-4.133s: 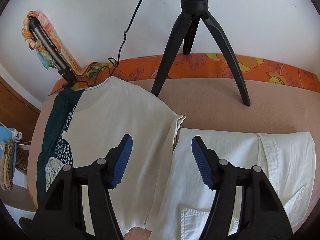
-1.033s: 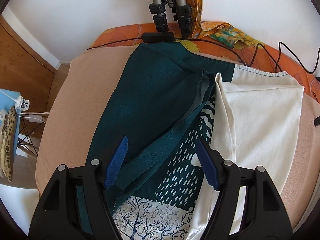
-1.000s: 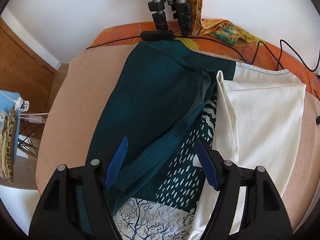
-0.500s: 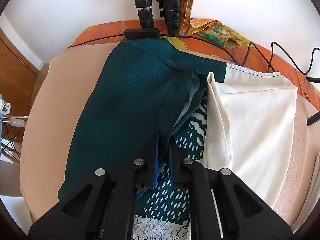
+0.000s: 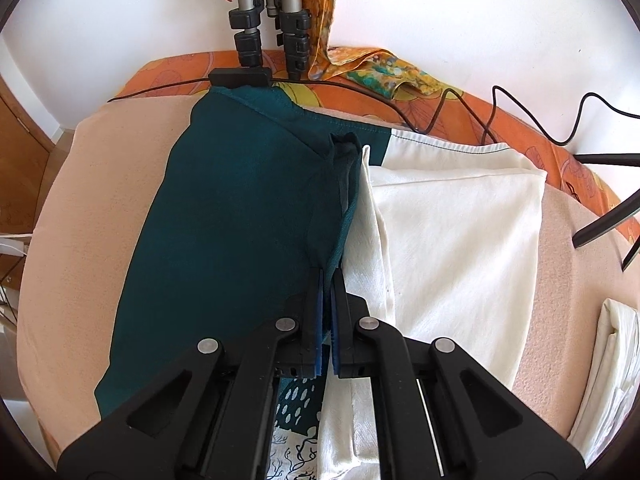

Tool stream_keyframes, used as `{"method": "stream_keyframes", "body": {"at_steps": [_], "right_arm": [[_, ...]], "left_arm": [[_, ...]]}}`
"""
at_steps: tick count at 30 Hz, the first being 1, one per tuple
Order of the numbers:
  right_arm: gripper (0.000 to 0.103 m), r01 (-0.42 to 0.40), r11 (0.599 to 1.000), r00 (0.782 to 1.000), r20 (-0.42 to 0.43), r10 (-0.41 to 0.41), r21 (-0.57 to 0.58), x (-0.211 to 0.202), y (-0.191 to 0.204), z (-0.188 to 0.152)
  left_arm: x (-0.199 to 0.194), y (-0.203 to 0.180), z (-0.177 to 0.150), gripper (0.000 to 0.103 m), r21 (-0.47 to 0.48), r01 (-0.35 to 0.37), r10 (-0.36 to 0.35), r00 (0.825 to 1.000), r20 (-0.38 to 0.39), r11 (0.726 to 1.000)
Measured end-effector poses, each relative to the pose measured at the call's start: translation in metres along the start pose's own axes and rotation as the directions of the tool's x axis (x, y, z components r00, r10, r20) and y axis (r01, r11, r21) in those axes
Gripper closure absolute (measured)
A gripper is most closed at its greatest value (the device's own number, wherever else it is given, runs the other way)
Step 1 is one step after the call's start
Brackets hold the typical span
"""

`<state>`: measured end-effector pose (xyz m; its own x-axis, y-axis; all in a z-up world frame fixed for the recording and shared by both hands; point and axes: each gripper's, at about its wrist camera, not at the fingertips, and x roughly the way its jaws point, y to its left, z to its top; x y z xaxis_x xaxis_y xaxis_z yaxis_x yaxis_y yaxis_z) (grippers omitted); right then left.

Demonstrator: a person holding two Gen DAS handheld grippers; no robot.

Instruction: Fold small clothes

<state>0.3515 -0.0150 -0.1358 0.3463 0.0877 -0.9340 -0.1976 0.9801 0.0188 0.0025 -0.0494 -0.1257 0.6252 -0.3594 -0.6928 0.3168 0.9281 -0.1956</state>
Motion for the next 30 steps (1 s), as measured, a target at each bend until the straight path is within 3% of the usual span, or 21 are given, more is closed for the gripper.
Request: {"method": "stream_keyframes", "body": {"at_steps": [2, 4, 5, 6, 11, 17, 24, 30], "right_arm": [[0.093, -0.021, 1.0, 1.0, -0.002, 0.021, 0.004, -0.002, 0.0, -0.001], [0.07, -0.051, 0.999, 0.999, 0.009, 0.051, 0.005, -0.011, -0.001, -0.005], [0.052, -0.058, 0.998, 0.998, 0.026, 0.057, 0.004, -0.018, -0.002, -0.007], [0.046, -0.063, 0.998, 0.997, 0.052, 0.063, 0.004, -0.027, -0.003, -0.009], [0.046, -0.156, 0.988, 0.982, 0.11, 0.155, -0.007, -0.079, -0.014, -0.027], [0.046, -0.195, 0.98, 0.969, 0.152, 0.197, -0.024, -0.15, -0.036, -0.078], [0.046, -0.209, 0.978, 0.964, 0.166, 0.207, -0.002, -0.203, -0.073, -0.208], [0.046, -0.265, 0.959, 0.962, 0.095, 0.256, 0.101, -0.186, -0.085, -0.318]], "left_arm": [[-0.004, -0.006, 0.0, 0.1, 0.019, 0.005, -0.005, 1.0, -0.016, 1.0], [-0.015, -0.006, 0.001, 0.092, 0.016, 0.019, -0.018, 1.0, -0.01, 1.0], [-0.02, -0.004, 0.003, 0.087, 0.01, 0.026, -0.026, 1.0, -0.004, 1.0], [-0.027, 0.0, 0.006, 0.081, 0.003, 0.031, -0.031, 1.0, 0.002, 1.0], [-0.053, 0.031, 0.026, 0.066, -0.055, 0.022, -0.022, 1.0, 0.007, 0.998], [-0.053, 0.072, 0.044, 0.064, -0.122, -0.024, 0.018, 0.998, -0.052, 0.992], [-0.024, 0.096, 0.047, 0.064, -0.164, 0.029, -0.061, 0.979, -0.193, 0.986], [-0.011, 0.104, 0.04, 0.064, -0.157, 0.045, -0.087, 0.958, -0.272, 0.987]]}}
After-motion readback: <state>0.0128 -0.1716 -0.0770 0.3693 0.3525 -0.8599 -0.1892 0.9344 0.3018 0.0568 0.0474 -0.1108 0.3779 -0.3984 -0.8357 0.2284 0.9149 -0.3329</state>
